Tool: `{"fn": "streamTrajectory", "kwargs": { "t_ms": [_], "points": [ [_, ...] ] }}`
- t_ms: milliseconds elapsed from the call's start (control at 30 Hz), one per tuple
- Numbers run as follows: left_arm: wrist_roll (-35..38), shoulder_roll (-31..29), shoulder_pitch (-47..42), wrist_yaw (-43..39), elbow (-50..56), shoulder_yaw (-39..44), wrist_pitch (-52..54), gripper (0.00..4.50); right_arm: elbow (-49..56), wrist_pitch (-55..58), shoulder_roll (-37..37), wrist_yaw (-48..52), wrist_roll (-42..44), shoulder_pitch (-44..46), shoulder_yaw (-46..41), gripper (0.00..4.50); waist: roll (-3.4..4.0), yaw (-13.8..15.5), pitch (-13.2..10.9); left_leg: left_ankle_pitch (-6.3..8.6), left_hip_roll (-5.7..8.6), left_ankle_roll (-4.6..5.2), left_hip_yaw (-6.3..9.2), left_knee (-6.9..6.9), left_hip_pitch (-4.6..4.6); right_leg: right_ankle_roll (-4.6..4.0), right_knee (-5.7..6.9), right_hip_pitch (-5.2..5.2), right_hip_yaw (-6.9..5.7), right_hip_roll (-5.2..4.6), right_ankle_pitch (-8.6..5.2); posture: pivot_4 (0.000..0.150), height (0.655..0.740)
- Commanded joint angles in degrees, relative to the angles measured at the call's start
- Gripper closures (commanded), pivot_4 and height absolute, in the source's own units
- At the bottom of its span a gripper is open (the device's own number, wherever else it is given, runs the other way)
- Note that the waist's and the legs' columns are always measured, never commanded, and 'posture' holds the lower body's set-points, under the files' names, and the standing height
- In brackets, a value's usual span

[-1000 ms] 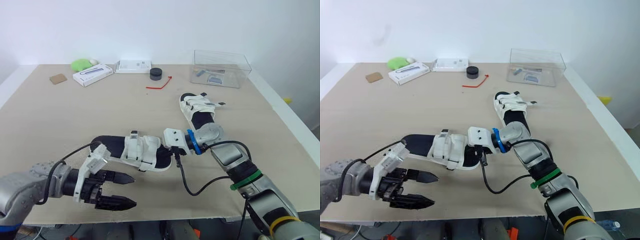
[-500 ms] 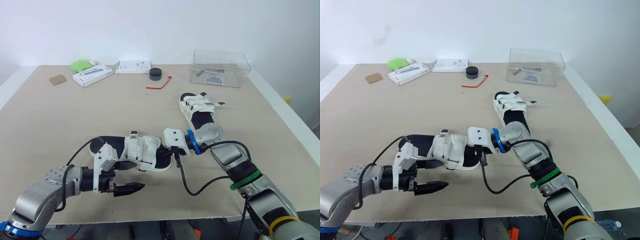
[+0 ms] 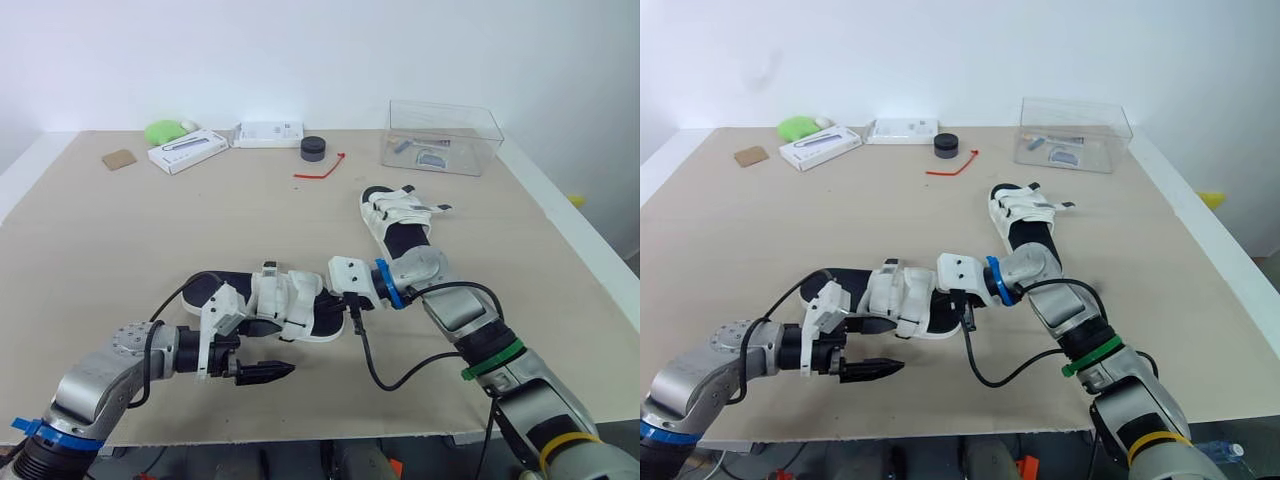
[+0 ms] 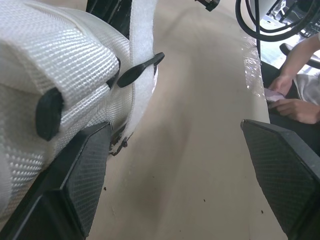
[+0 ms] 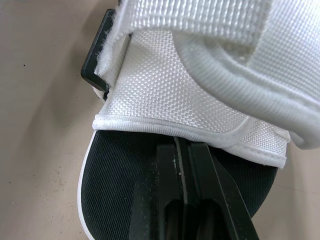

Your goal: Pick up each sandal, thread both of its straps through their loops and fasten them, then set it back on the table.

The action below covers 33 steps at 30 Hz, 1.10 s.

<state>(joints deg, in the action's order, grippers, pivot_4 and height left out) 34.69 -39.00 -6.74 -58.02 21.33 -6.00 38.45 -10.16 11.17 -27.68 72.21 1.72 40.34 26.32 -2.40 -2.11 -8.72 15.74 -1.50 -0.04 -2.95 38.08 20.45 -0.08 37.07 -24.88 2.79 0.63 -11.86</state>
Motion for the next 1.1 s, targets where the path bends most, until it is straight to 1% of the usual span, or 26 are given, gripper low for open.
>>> {"fn": "streamTrajectory", "kwargs": {
  "t_ms": [33,167,233,267,300,333,367,467,500,533,667,767,900,1000,1100],
  "points": [
    [0.3,1.3,-1.2,-0.6,-0.4,-0.9,-0.8,0.23,-1.1,1.6,-1.0,0.4,-3.0,-2.2,2.6,4.50,0.00,0.1,0.0,0.00,0.01,0.00,-0.01,0.00,0.00,0.01,0.00,0.00,0.00,-0.01,0.00,0.150,0.7400],
    [0.6,1.9,-2.0,-1.6,-0.3,-1.8,-0.3,0.23,-0.8,1.6,-1.3,0.5,-3.1,-2.5,2.7,4.50,0.00,0.6,0.0,0.00,0.02,0.00,-0.02,0.01,0.00,0.02,-0.01,0.00,0.01,-0.01,0.00,0.150,0.7400],
    [0.8,2.0,-2.2,-2.1,-0.1,-2.1,0.2,0.77,-0.5,1.8,-1.5,0.6,-3.0,-2.6,2.7,4.50,0.00,0.8,0.0,0.00,0.02,0.00,-0.02,0.01,0.00,0.02,-0.01,0.00,0.01,-0.01,0.00,0.150,0.7400],
    [0.8,2.0,-2.3,-2.2,-0.1,-2.2,0.2,0.92,-0.4,1.8,-1.5,0.6,-3.0,-2.7,2.7,4.50,-0.01,0.8,0.0,0.00,0.02,0.00,-0.01,0.01,0.00,0.02,-0.01,0.00,0.01,-0.01,0.00,0.150,0.7400],
    [0.7,2.1,-2.3,-2.1,0.0,-2.3,0.2,1.35,-0.4,1.8,-1.6,0.6,-3.0,-2.7,2.7,4.50,-0.01,0.7,0.0,0.00,0.02,0.00,-0.02,0.00,0.02,0.01,-0.01,-0.01,0.02,0.00,0.00,0.150,0.7400],
    [1.0,2.2,-2.4,-2.3,0.0,-2.4,0.2,1.60,-0.4,1.8,-1.5,0.6,-3.1,-2.7,2.7,4.50,-0.01,0.7,0.0,0.01,0.01,0.00,-0.03,0.00,0.04,0.01,-0.01,-0.04,0.03,0.02,0.00,0.150,0.7400],
    [1.2,2.2,-2.4,-2.4,0.0,-2.4,0.3,2.29,-0.5,1.7,-1.5,0.6,-3.1,-2.7,2.7,4.50,0.00,0.7,0.0,0.02,-0.01,0.02,-0.04,-0.01,0.06,0.02,-0.01,-0.07,0.04,0.04,0.00,0.150,0.7400],
    [1.1,2.2,-2.7,-2.1,0.3,-2.9,0.4,3.56,-0.5,1.8,-1.5,0.6,-3.2,-2.6,2.7,4.50,-0.01,0.7,0.0,0.07,-0.05,0.07,0.01,-0.10,0.08,0.11,-0.01,-0.12,0.00,0.05,0.04,0.150,0.7400],
    [0.9,2.3,-2.8,-1.9,0.1,-3.0,0.5,4.11,-0.5,1.8,-1.4,0.6,-3.2,-2.6,2.7,4.50,0.00,0.7,0.0,0.09,-0.07,0.08,0.03,-0.10,0.09,0.10,-0.01,-0.12,-0.01,0.04,0.03,0.150,0.7400],
    [0.9,2.5,-2.8,-1.6,0.0,-3.0,0.7,4.45,-0.4,1.8,-1.4,0.6,-3.2,-2.7,2.7,4.50,0.00,0.7,0.0,0.10,-0.09,0.09,0.03,-0.11,0.09,0.09,-0.01,-0.12,-0.02,0.04,0.03,0.150,0.7400],
    [0.6,2.9,-2.7,-0.4,-0.7,-3.0,1.1,4.45,-0.4,1.9,-1.4,0.6,-3.1,-2.6,2.8,4.50,0.00,0.7,0.0,0.10,-0.09,0.10,0.03,-0.10,0.09,0.09,-0.01,-0.12,-0.02,0.03,0.03,0.150,0.7400],
    [2.4,1.5,-1.3,-1.7,0.8,-1.8,1.8,4.45,-0.5,1.9,-1.4,0.5,-3.2,-2.6,2.8,4.50,0.00,0.7,0.0,0.10,-0.09,0.10,0.01,-0.10,0.09,0.09,-0.01,-0.12,-0.01,0.04,0.03,0.150,0.7400],
    [6.6,-1.9,3.3,-3.4,6.3,1.5,3.6,4.45,-0.9,1.8,-1.3,0.6,-3.1,-2.4,2.7,4.50,0.00,0.7,0.0,0.14,-0.14,0.14,0.01,-0.12,0.10,0.05,-0.01,-0.17,0.00,0.02,-0.02,0.150,0.7400],
    [8.3,-4.1,6.8,-3.4,10.0,2.4,4.2,4.45,-0.7,2.0,-1.3,0.6,-3.1,-2.5,2.7,4.50,0.01,0.7,0.0,0.17,-0.18,0.16,0.03,-0.14,0.10,-0.02,-0.01,-0.18,-0.05,0.02,-0.07,0.150,0.7400],
    [8.9,-4.9,10.1,-2.6,12.7,2.8,4.1,4.45,-0.5,2.1,-1.1,0.6,-3.0,-2.7,2.8,4.50,0.01,0.7,0.0,0.17,-0.20,0.16,0.03,-0.14,0.09,-0.16,-0.01,-0.18,-0.05,0.02,-0.15,0.150,0.7400]
  ]
}}
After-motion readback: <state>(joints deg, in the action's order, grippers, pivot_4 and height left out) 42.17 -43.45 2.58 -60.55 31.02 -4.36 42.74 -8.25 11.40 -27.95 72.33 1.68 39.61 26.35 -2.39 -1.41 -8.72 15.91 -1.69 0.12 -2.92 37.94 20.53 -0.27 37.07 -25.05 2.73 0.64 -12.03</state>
